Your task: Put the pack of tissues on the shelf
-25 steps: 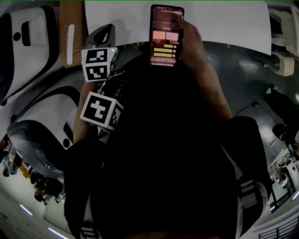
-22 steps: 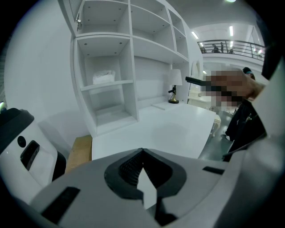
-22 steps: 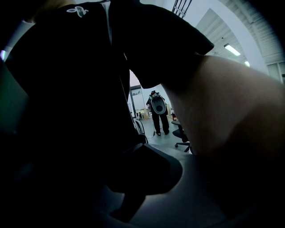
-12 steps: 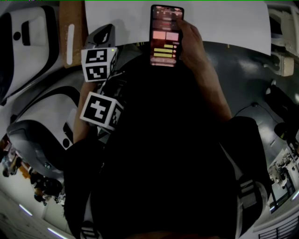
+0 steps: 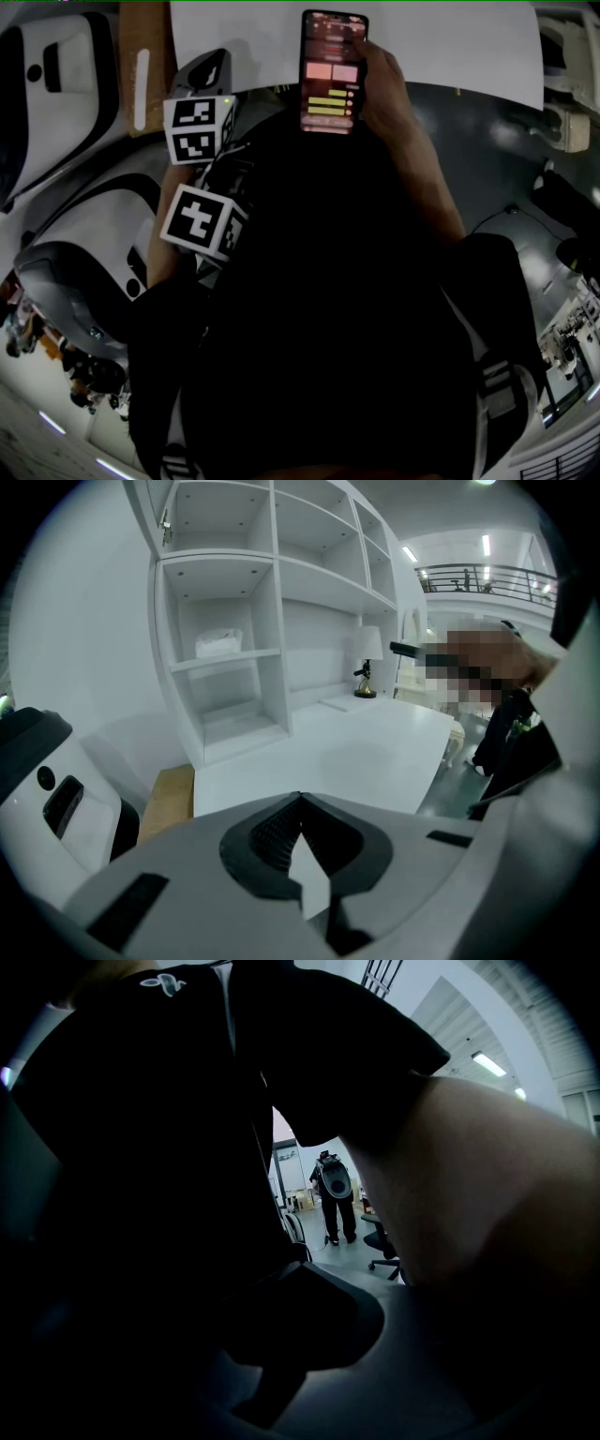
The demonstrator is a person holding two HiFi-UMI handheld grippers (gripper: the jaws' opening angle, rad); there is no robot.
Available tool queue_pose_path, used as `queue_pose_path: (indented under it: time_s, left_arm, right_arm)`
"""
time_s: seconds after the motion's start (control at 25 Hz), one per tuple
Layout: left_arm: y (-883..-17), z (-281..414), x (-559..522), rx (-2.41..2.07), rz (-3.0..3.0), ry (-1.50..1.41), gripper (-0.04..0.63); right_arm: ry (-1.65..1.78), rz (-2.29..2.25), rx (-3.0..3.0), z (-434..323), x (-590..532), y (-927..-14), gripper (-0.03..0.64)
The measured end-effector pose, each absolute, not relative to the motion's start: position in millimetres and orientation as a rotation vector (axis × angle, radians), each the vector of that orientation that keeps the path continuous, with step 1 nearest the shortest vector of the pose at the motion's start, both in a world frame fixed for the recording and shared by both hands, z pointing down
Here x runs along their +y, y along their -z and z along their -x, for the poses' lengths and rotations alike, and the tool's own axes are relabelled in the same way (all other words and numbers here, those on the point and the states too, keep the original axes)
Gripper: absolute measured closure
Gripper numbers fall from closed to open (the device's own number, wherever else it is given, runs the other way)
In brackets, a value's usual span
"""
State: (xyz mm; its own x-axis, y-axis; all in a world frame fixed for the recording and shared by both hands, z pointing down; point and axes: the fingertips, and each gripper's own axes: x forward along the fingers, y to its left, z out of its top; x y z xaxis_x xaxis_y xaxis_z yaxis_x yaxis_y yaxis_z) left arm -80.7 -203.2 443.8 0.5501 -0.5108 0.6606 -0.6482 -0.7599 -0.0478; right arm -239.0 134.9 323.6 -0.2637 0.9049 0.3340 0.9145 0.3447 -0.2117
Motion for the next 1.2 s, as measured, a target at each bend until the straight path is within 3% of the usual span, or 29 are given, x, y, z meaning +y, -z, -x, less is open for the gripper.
queue_pose_path:
  time_s: [1.2]
  left_arm:
    - [-443.9,94.2,-205.3,-0.996,-2.577,-0.990,0.586]
  right_arm:
    - [0.037,1.610,-2.205,248.8,135.1,-325.5,0.601]
